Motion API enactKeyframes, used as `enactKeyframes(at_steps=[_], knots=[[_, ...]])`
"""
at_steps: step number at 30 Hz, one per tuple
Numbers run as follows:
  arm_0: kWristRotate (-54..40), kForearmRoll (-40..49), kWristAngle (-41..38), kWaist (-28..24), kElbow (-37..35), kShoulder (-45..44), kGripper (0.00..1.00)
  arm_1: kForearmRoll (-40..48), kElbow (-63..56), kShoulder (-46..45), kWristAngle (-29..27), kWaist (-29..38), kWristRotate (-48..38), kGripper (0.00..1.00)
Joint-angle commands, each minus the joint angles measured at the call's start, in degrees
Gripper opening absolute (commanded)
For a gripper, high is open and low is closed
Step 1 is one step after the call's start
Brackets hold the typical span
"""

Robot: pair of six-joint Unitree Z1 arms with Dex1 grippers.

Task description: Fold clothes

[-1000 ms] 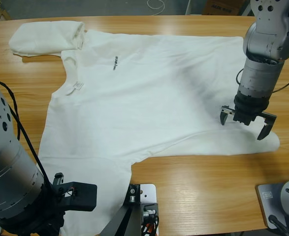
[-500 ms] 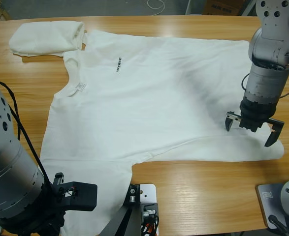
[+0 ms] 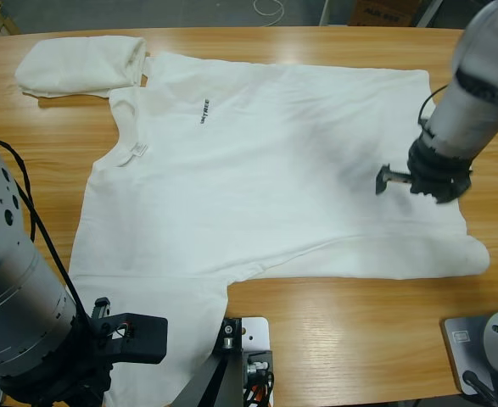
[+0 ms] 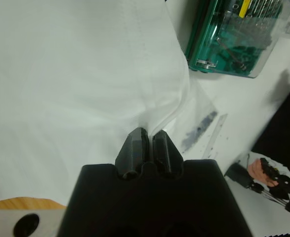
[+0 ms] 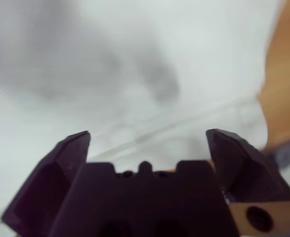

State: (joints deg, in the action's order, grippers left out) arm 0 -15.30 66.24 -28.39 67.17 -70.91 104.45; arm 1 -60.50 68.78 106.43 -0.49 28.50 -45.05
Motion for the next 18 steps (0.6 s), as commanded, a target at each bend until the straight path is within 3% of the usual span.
enactKeyframes(at_steps=[1, 10, 18], knots=[[0.53, -0.76, 0.7, -0.32, 1.83, 0.93, 0.0, 10.89, -5.79, 1.29, 0.19, -5.93, 12.36, 0.862], [0.62, -0.76, 0.7, -0.35, 1.74, 1.28, 0.0, 12.35, -0.59, 10.11, 0.05, -9.27, 15.4, 0.862], [0.62, -0.76, 0.7, -0.3, 1.74, 1.28, 0.0, 7.87, 8.36, 14.95, -0.31, -11.5, 17.3, 0.862]])
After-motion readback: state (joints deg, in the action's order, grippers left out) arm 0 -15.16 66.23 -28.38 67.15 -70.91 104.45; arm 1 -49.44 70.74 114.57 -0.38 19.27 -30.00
